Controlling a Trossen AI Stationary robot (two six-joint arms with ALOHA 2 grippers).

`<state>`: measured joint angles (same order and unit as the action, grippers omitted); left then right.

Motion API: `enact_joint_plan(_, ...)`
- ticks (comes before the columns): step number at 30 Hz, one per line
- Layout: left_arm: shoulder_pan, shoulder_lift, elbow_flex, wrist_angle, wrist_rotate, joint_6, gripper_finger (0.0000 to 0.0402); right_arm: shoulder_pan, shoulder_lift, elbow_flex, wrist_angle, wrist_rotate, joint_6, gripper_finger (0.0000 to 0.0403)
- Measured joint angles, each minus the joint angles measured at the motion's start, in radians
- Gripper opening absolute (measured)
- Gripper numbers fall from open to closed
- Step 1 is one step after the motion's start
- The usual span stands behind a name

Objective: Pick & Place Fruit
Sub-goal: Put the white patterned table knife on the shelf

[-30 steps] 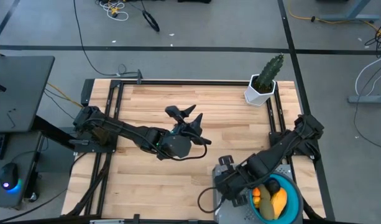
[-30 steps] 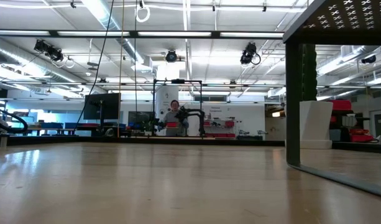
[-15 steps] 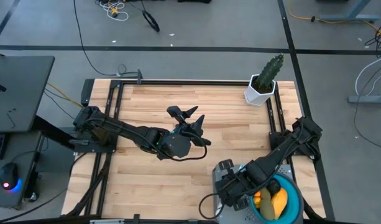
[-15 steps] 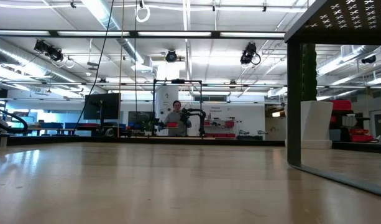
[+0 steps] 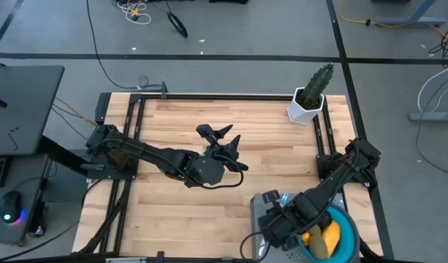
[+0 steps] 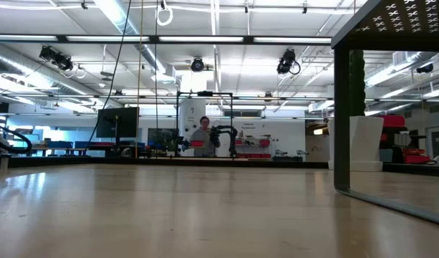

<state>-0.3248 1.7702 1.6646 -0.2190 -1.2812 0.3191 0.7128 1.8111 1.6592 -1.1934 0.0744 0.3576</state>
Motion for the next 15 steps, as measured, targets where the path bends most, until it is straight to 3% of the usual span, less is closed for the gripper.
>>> enact_joint_plan(15,0.0,0.0,0.0,0.0,0.003,0.0,0.0208,0.01,-0.001,0.0,-0.027,-0.054,0.011,0.0048)
